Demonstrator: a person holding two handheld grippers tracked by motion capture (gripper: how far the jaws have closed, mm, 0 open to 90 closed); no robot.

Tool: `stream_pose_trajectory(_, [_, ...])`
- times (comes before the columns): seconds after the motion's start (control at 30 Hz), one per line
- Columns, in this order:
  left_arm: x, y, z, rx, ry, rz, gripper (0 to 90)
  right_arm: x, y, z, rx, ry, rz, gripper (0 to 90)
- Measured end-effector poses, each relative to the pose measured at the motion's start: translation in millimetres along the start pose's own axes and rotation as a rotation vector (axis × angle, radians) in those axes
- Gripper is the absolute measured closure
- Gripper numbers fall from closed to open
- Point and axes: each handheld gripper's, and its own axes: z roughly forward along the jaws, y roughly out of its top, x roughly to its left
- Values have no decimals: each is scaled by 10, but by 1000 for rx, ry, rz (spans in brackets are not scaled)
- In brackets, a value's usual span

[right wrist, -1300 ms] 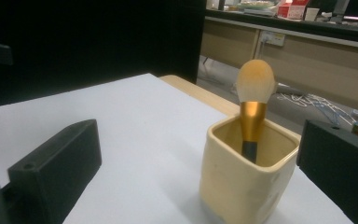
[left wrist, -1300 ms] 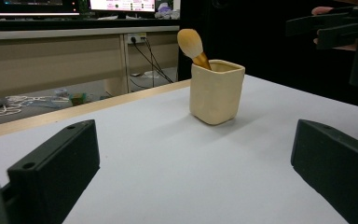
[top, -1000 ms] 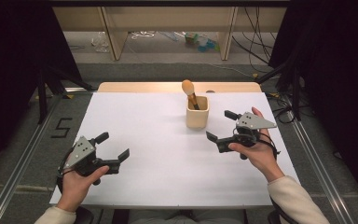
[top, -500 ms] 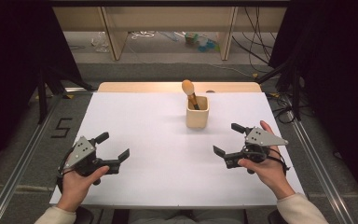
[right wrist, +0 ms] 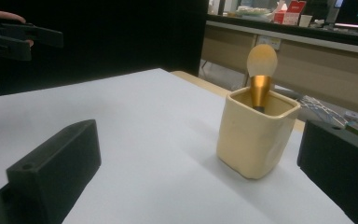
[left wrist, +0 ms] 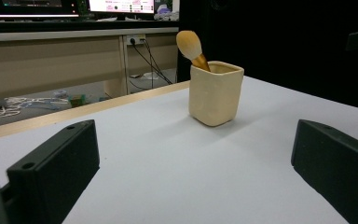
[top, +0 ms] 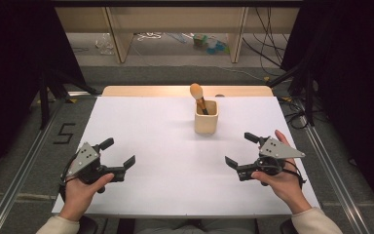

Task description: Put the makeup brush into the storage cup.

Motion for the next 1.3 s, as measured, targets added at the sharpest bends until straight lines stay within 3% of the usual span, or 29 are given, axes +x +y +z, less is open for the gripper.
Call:
stream_pose_trajectory(0.43, [-4,1,-4,6,5,2,3,57,-68,-31,-18,19,3,4])
stream_pose_trajectory(0.7, [-3,0,-4,6,6,3,3,66,-96,-45,18,18,4,4])
stream_pose_trajectory(1.3, [-2,2,-1,9,7,3,3,70,-111,-31,17,18,13,4])
